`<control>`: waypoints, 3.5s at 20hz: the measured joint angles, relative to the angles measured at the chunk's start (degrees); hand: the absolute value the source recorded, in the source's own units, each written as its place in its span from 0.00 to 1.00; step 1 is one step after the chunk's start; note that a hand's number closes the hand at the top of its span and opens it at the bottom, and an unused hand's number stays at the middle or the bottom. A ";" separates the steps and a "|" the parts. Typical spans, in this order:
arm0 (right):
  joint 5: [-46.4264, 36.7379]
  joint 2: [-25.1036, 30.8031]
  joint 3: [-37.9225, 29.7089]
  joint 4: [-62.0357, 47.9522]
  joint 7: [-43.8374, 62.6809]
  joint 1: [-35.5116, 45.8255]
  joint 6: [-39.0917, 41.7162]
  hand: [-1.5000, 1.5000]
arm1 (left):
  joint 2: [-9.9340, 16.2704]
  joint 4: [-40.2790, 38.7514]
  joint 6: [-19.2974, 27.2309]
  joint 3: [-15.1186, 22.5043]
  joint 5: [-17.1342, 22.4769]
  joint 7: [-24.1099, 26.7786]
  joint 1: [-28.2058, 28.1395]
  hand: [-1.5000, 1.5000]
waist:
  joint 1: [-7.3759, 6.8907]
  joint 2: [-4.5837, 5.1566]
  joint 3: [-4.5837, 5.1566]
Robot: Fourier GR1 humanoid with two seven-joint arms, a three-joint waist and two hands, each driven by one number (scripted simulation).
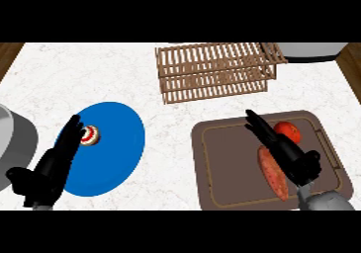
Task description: Pick the sweet potato from the tray and place it in the tiered shelf
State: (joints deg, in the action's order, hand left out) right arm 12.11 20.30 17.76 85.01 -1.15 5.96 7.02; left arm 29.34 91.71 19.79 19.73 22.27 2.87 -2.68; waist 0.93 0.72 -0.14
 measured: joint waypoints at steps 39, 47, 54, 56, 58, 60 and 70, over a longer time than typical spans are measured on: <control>-16.90 24.88 -4.90 26.52 9.10 11.21 37.57 0.00 | -2.76 2.49 4.20 -8.61 -4.30 -7.15 7.80 0.50 | -0.65 -0.93 0.14; -37.74 23.52 2.95 29.72 9.35 6.15 32.41 0.00 | -4.13 1.77 3.25 -9.39 -5.94 -6.97 7.83 0.50 | -0.87 -0.75 0.11; -47.99 21.44 3.01 24.15 4.76 4.30 29.83 0.00 | -6.72 1.89 2.08 -10.51 -8.41 -7.04 7.75 0.50 | -1.00 -0.73 0.12; -50.11 19.73 3.08 21.33 3.07 4.60 28.85 0.00 | -7.64 2.38 2.35 -10.16 -9.82 -8.03 7.84 0.50 | -1.06 -0.71 0.12; -52.20 18.57 3.01 19.70 1.29 3.94 28.18 0.00 | -7.73 3.43 1.37 -11.06 -10.21 -8.45 6.79 0.50 | -1.09 -0.72 0.12; -53.89 17.50 2.62 18.09 -0.35 3.84 27.87 0.00 | -7.63 3.16 -0.43 -12.66 -10.02 -7.95 6.21 0.50 | -1.09 -0.71 0.12; -62.20 12.71 1.37 8.72 -8.30 4.17 24.59 0.00 | -11.15 1.61 -2.83 -15.14 -13.37 -9.30 8.44 0.50 | -1.05 -0.70 0.12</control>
State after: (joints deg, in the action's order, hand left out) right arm -50.09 33.01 19.13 93.73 -9.45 10.14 31.62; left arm 18.19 93.32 16.95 4.59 8.90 -6.44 5.76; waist -0.12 0.02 -0.02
